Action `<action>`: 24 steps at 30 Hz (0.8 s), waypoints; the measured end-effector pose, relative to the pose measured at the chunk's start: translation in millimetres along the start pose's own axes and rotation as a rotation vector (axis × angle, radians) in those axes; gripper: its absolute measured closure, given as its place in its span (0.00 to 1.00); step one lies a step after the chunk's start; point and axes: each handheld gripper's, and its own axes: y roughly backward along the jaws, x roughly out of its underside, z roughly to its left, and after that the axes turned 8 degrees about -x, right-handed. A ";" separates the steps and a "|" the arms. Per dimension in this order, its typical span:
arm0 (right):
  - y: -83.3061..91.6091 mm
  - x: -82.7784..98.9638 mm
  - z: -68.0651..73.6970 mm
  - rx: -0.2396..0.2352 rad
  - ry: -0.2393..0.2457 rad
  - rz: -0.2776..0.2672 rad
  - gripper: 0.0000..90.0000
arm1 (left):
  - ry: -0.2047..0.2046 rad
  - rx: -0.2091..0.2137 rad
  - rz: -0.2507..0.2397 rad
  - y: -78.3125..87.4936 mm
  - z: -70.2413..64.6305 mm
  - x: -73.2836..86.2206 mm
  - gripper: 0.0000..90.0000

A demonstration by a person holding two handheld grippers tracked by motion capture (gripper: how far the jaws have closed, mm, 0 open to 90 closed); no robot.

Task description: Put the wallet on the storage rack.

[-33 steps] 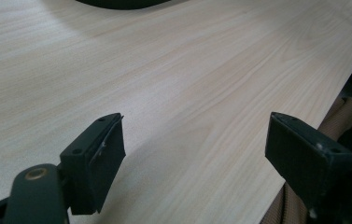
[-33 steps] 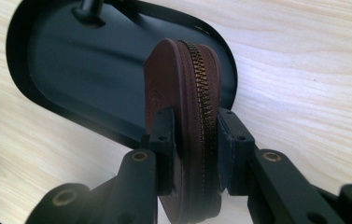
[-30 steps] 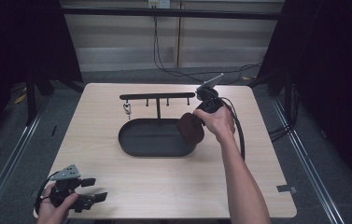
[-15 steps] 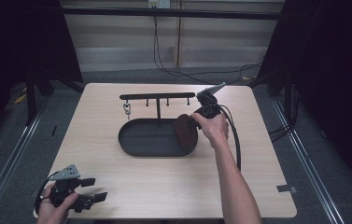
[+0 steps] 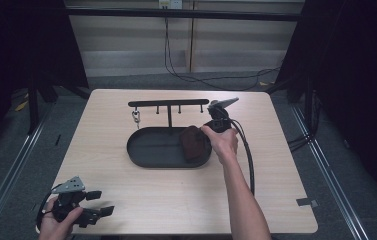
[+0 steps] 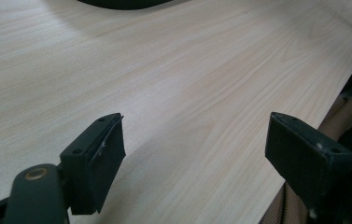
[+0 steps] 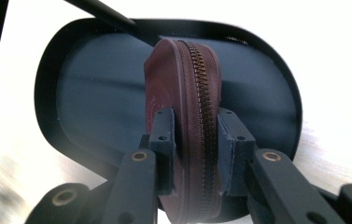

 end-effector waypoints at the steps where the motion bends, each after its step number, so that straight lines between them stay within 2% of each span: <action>1: -1.6 0.9 -0.9 0.002 0.005 0.001 0.78 | 0.001 0.000 0.000 -0.1 -0.3 0.0 0.22; 6: -5.3 2.9 -5.5 -0.003 -0.008 -0.013 0.76 | 0.005 -0.014 -0.019 1.7 -0.1 0.0 0.22; 10: -6.1 3.1 -5.1 -0.003 0.025 -0.007 0.73 | 0.003 -0.007 -0.007 0.7 0.3 0.4 0.22; 18: -7.6 2.9 -7.5 0.068 0.029 -0.009 0.67 | -0.001 0.001 -0.005 0.5 0.2 0.2 0.22; 24: -6.8 4.1 -8.9 0.068 0.032 -0.023 0.62 | -0.005 0.002 0.001 -0.3 -0.4 0.0 0.22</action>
